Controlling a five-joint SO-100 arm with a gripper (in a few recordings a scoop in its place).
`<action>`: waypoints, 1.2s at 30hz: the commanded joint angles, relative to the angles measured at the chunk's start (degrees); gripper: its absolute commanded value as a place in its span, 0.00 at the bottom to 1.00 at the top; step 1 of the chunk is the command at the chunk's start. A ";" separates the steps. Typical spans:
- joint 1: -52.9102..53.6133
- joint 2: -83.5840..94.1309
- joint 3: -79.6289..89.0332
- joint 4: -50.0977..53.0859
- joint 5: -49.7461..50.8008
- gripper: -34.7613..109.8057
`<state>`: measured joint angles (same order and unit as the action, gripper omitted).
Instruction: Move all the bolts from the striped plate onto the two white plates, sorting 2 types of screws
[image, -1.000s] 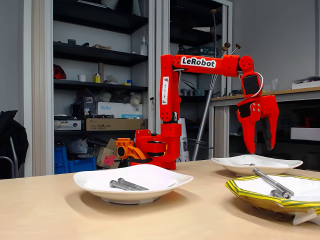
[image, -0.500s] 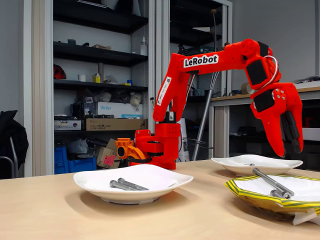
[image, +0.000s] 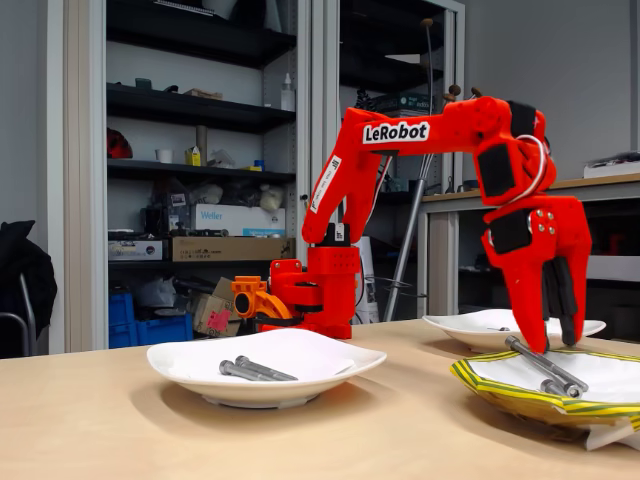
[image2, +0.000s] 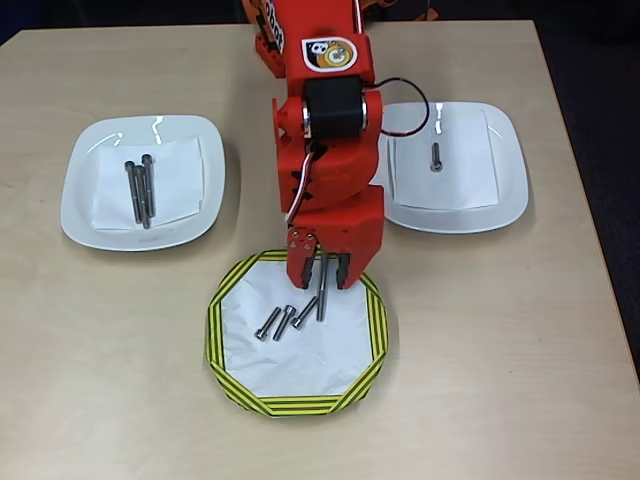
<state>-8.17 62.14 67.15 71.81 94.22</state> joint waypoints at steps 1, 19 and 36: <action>-0.18 0.35 0.00 -0.35 0.44 0.34; 0.18 -3.34 -4.92 5.01 0.35 0.24; 23.55 10.72 -5.98 20.30 -30.76 0.24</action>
<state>10.55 63.11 53.96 91.58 67.76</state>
